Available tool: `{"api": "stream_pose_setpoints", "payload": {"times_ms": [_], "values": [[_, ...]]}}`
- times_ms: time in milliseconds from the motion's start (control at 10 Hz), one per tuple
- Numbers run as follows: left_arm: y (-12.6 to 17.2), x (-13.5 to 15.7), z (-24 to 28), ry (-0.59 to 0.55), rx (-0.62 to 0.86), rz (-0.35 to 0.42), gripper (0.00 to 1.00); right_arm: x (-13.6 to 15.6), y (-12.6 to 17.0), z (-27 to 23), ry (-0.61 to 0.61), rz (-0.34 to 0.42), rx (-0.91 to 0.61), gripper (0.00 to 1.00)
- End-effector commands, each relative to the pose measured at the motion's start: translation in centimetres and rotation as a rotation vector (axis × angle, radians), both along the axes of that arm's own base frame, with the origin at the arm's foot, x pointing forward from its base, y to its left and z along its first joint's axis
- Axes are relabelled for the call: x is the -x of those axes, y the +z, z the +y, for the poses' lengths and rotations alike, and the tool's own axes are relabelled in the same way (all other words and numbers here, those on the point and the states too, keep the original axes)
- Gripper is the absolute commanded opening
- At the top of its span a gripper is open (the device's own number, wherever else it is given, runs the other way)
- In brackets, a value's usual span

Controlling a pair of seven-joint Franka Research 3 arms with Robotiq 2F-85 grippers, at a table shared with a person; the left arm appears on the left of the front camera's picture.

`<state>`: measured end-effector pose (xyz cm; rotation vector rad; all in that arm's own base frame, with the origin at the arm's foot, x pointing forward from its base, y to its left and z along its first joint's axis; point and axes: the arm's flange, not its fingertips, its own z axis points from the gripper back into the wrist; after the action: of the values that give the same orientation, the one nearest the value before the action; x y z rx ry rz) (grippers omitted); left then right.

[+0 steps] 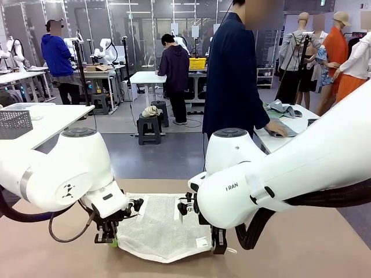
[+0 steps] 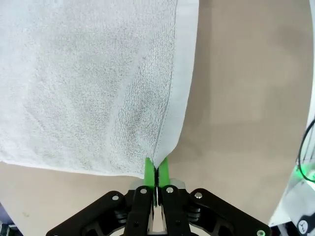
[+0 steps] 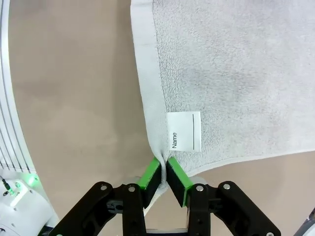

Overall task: Fold the towels and place them in the basket.
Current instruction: When a person lays out a Towel with hook on the table, fold it in half twice.

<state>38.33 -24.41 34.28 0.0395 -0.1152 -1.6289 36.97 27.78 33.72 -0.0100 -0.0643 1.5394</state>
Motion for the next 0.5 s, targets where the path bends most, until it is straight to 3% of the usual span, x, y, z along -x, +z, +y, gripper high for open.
{"api": "stream_pose_setpoints", "payload": {"times_ms": [0, 400], "values": [[1.27, 0.11, -0.04, 0.005, -0.034, -0.002, 0.0, 0.0, 0.56, 0.08, -0.005, -0.006, 0.02, 0.0], [1.01, 0.08, 0.07, 0.012, -0.034, 0.022, 0.0, 0.16, 0.1, 0.01, -0.009, 0.015, 0.014, 0.0]]}}
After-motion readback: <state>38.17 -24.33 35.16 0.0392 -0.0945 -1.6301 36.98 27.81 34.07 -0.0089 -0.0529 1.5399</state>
